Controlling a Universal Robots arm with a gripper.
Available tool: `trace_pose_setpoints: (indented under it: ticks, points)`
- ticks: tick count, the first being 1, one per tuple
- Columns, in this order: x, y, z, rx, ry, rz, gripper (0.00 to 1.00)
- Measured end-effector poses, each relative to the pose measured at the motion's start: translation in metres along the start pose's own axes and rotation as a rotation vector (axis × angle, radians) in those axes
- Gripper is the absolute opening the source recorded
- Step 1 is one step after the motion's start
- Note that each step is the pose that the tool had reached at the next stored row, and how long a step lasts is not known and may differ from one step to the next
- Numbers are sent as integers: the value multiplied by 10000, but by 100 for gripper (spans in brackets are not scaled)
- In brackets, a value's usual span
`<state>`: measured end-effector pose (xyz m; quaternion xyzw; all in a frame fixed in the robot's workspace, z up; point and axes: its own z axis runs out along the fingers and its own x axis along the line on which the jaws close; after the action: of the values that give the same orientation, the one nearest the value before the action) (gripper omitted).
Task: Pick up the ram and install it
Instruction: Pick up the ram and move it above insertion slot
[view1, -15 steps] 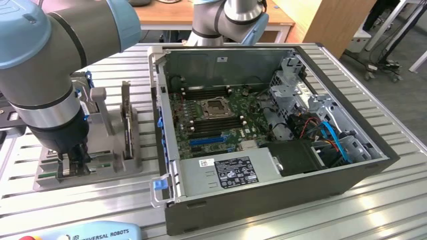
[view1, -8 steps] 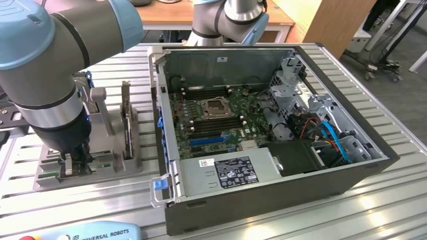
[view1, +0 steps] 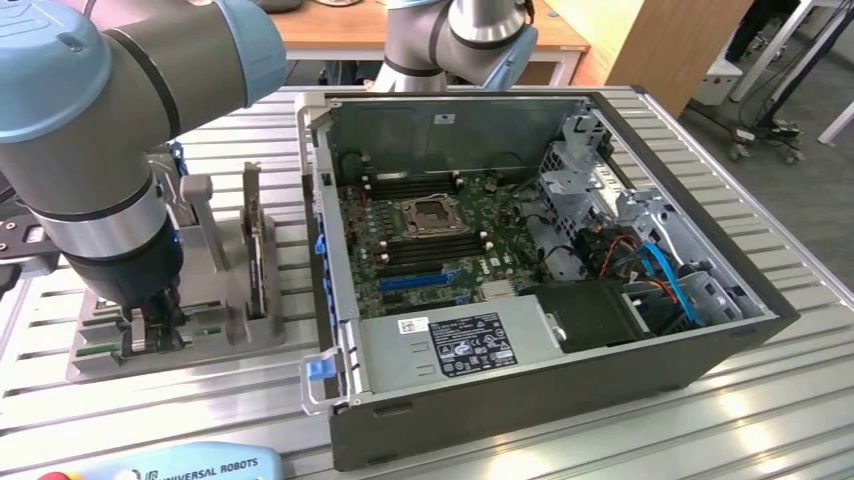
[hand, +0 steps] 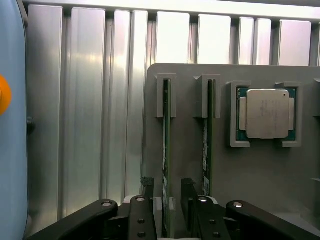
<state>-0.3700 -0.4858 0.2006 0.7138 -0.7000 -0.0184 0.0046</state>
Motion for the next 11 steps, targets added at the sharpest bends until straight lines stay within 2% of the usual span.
trace_pose_setpoints:
  ticks: [10, 11]
  points:
    - [0, 0, 1, 2, -1, 0, 34]
    - [0, 0, 1, 2, -1, 0, 27]
